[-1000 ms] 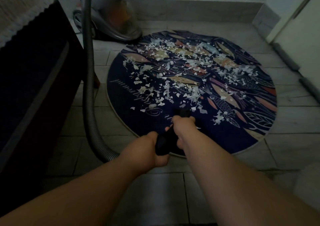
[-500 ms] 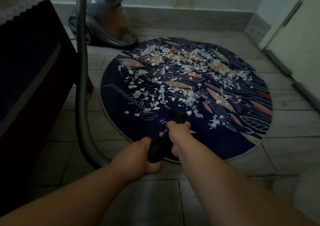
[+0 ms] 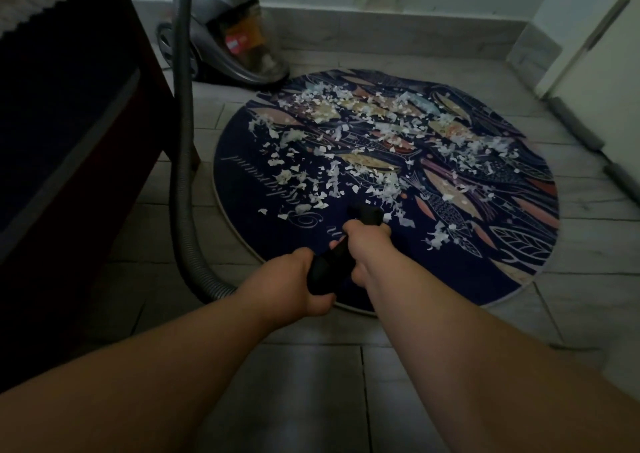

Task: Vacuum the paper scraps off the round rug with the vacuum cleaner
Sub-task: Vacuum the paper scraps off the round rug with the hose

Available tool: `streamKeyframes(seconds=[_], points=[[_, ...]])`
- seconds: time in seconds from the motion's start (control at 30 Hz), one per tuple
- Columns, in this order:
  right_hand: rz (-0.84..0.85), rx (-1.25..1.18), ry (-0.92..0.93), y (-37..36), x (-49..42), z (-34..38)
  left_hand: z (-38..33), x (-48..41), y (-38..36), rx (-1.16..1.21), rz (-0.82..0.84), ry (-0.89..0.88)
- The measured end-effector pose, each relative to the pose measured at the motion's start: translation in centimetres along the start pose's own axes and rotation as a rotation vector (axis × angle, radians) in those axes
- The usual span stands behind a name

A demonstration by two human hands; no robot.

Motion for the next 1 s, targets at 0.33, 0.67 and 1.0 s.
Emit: streamKeyframes(seconds=[0.33,0.67,1.0], points=[[0.025,-0.080,0.047,1.8,3.3,-0.3,-2.6,1.8,1.3,-0.058,0.008,-0.025],[-0.085,-0.139,0.031,4.3,4.2,-0.2,-4.6,1.4,1.3,-0.041,0.079,-0.109],[-0.219,-0.245,-0.023,8.6,4.7,-2.7,-5.1,2.9,0.6,-0.184,0.352,-0.250]])
Point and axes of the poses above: each hand's wrist, its own x-axis away from the middle knuckle, its own y-axis out of the back of the hand, z = x × y, the point moved 6 cm from there along -x, towards the middle knuckle, and after that the axes turned 10 degrees about -y, right-handed, at the moved point
